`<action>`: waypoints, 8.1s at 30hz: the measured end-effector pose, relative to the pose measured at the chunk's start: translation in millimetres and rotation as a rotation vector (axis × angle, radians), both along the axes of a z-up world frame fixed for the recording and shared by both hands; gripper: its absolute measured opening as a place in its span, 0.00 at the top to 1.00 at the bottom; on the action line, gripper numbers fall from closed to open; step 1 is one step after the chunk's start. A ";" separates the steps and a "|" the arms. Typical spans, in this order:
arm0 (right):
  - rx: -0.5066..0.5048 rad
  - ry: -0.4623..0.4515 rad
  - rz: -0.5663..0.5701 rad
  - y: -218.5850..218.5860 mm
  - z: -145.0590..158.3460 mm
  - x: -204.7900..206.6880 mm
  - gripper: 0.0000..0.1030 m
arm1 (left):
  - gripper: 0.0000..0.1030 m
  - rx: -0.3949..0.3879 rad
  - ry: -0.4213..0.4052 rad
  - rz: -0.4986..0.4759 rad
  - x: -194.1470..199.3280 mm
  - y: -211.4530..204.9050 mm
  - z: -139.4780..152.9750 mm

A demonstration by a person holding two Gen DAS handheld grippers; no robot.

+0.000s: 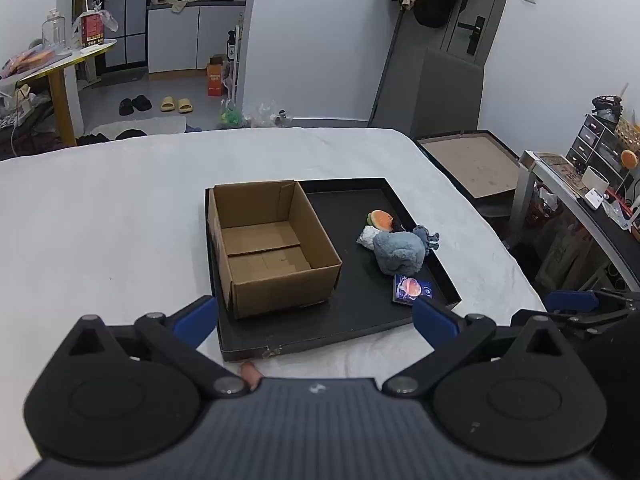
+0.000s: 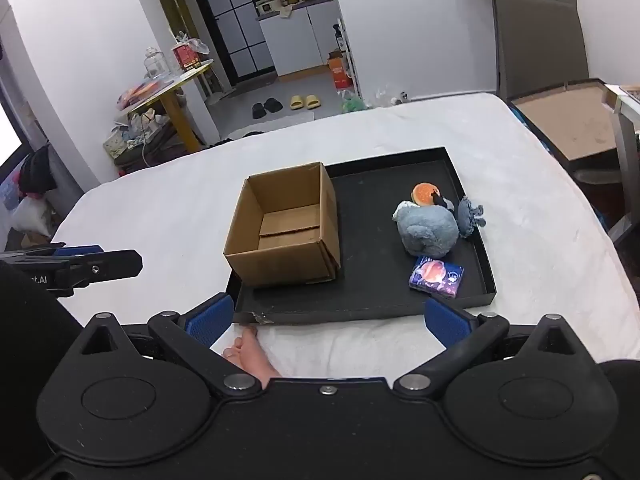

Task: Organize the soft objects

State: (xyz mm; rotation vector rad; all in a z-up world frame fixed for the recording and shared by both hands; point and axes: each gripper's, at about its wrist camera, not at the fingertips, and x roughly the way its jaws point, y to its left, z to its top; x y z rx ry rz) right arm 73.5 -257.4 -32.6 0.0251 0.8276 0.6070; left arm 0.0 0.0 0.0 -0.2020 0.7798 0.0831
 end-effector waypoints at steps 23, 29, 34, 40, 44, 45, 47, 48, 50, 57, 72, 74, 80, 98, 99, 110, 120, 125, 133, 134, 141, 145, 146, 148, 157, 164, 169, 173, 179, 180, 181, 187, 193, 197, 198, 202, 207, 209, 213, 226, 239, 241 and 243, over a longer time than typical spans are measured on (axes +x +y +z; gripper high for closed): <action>-0.002 -0.063 -0.006 -5.4 7.0 -3.6 0.00 | 0.00 -0.011 -0.007 0.013 0.5 -0.4 0.3; -0.003 -0.066 -0.006 -5.7 8.4 -3.8 0.00 | 0.00 -0.018 -0.006 0.012 2.0 0.6 -1.4; -0.009 -0.070 -0.004 -5.9 10.8 -2.4 0.00 | 0.00 -0.016 -0.008 0.014 2.2 0.3 -2.5; -0.010 -0.073 -0.004 -5.4 9.9 -2.7 0.00 | 0.00 -0.011 -0.010 0.016 2.0 -1.2 -3.4; -0.012 -0.075 -0.003 -5.6 10.1 -1.7 0.00 | 0.00 -0.008 -0.013 0.018 0.1 -2.9 -2.7; -0.013 -0.076 -0.002 -5.9 10.4 -0.8 0.00 | 0.00 -0.008 -0.013 0.018 -0.1 -3.3 -2.9; -0.014 -0.076 0.000 -6.1 10.6 -0.3 0.00 | 0.00 -0.011 -0.012 0.017 -0.2 -3.3 -2.2; -0.013 -0.076 0.000 -6.0 10.6 -0.4 0.00 | 0.00 -0.010 -0.012 0.017 -0.3 -3.4 -2.1; -0.014 -0.076 -0.001 -6.1 11.0 0.1 0.00 | 0.00 -0.010 -0.012 0.017 -0.3 -3.2 -2.2; -0.016 -0.080 -0.001 -5.9 10.1 -1.0 0.00 | 0.00 -0.010 -0.011 0.018 -0.5 -4.0 -2.2; -0.018 -0.086 -0.002 -7.7 10.5 0.4 0.00 | 0.00 -0.010 -0.011 0.017 0.0 -3.3 -2.6; -0.019 -0.087 -0.003 -8.1 10.7 0.7 0.00 | 0.00 -0.011 -0.010 0.016 -0.3 -3.7 -2.7; -0.017 -0.086 -0.001 -9.3 10.0 2.0 0.00 | 0.00 -0.011 -0.009 0.015 0.8 -3.9 -2.6; -0.014 -0.086 0.000 -10.0 10.5 0.8 0.00 | 0.00 -0.012 -0.008 0.014 1.6 -5.2 -2.4; -0.013 -0.086 0.000 -9.8 10.8 1.1 0.00 | 0.00 -0.014 -0.009 0.013 2.0 -5.5 -2.4; 0.017 -0.117 -0.024 -9.4 10.8 -2.4 0.00 | 0.00 -0.016 -0.026 0.017 10.1 -0.8 -3.7; -0.010 -0.100 -0.048 -10.0 -4.4 15.8 0.00 | 0.00 -0.012 -0.011 0.058 23.2 25.5 -11.2; -0.017 -0.088 -0.054 -8.8 -12.5 27.3 0.00 | 0.00 -0.020 0.004 0.070 30.8 37.3 -16.3; -0.028 -0.076 -0.057 -7.4 -22.3 44.3 0.00 | 0.00 -0.013 0.026 0.107 45.9 55.9 -25.6; -0.029 -0.075 -0.057 -6.9 -23.4 46.4 0.00 | 0.00 -0.011 0.031 0.112 48.0 58.2 -26.8; -0.035 -0.052 -0.067 -6.1 -34.6 66.2 0.00 | 0.00 0.009 0.056 0.127 66.1 74.4 -37.2; -0.062 -0.044 -0.077 -4.3 -43.5 77.7 0.00 | 0.00 -0.017 0.062 0.139 76.3 83.4 -44.1; -0.070 -0.041 -0.082 -3.6 -46.0 80.6 0.00 | 0.00 -0.020 0.064 0.144 79.0 85.1 -45.7; -0.073 -0.031 -0.088 -3.7 -49.9 87.3 0.00 | 0.00 -0.022 0.068 0.150 84.8 88.5 -48.9; -0.088 -0.011 -0.108 -1.1 -65.4 112.4 0.00 | 0.01 -0.038 0.087 0.174 106.9 101.5 -66.5; -0.083 0.001 -0.112 6.3 -76.5 129.0 0.00 | 0.02 -0.045 0.102 0.197 118.5 106.5 -84.3; -0.092 0.016 -0.114 16.3 -89.1 142.6 0.01 | 0.03 -0.040 0.106 0.227 123.6 113.1 -99.8; -0.108 0.027 -0.122 24.1 -101.5 155.4 0.02 | 0.07 -0.053 0.123 0.242 130.1 119.7 -113.3; -0.123 0.054 -0.141 34.8 -119.6 175.3 0.02 | 0.12 -0.079 0.138 0.238 141.1 122.0 -129.2; -0.127 0.060 -0.144 36.7 -123.1 178.6 0.01 | 0.13 -0.082 0.140 0.238 142.9 121.2 -132.1; -0.131 0.064 -0.145 38.4 -126.2 181.3 0.01 | 0.13 -0.087 0.141 0.237 144.2 120.3 -135.4; -0.172 0.078 -0.155 44.5 -147.1 197.0 0.01 | 0.27 -0.099 0.156 0.233 153.7 117.6 -153.1; -0.189 0.108 -0.183 46.7 -165.9 212.7 0.01 | 0.57 -0.126 0.184 0.232 165.4 111.7 -168.3; -0.206 0.106 -0.160 54.7 -173.8 217.7 0.01 | 0.80 -0.119 0.202 0.261 169.6 108.7 -175.8; -0.212 0.106 -0.156 56.5 -175.5 218.9 0.01 | 0.85 -0.103 0.208 0.269 170.4 107.5 -176.3; -0.224 0.112 -0.148 60.4 -182.6 223.9 0.00 | 0.85 -0.076 0.216 0.275 172.3 103.5 -174.3; -0.247 0.118 -0.170 62.8 -191.0 227.9 0.00 | 0.87 -0.081 0.212 0.287 167.2 107.7 -174.5; -0.253 0.118 -0.177 62.5 -193.1 228.2 0.00 | 0.87 -0.081 0.204 0.296 165.1 110.5 -172.9; -0.270 0.085 -0.199 63.2 -195.6 227.4 0.00 | 0.87 -0.093 0.205 0.299 162.5 111.9 -174.1; -0.313 0.013 -0.229 71.8 -201.6 217.5 0.41 | 0.87 -0.121 0.199 0.302 158.7 113.9 -175.6; -0.226 -0.025 -0.185 71.5 -158.2 193.6 0.41 | 0.86 -0.126 0.192 0.321 156.6 113.5 -172.4; -0.212 -0.039 -0.170 74.5 -150.6 190.6 0.41 | 0.86 -0.125 0.190 0.327 155.1 114.3 -171.4; -0.197 -0.047 -0.154 77.7 -143.9 188.4 0.41 | 0.86 -0.126 0.190 0.328 154.1 114.9 -170.4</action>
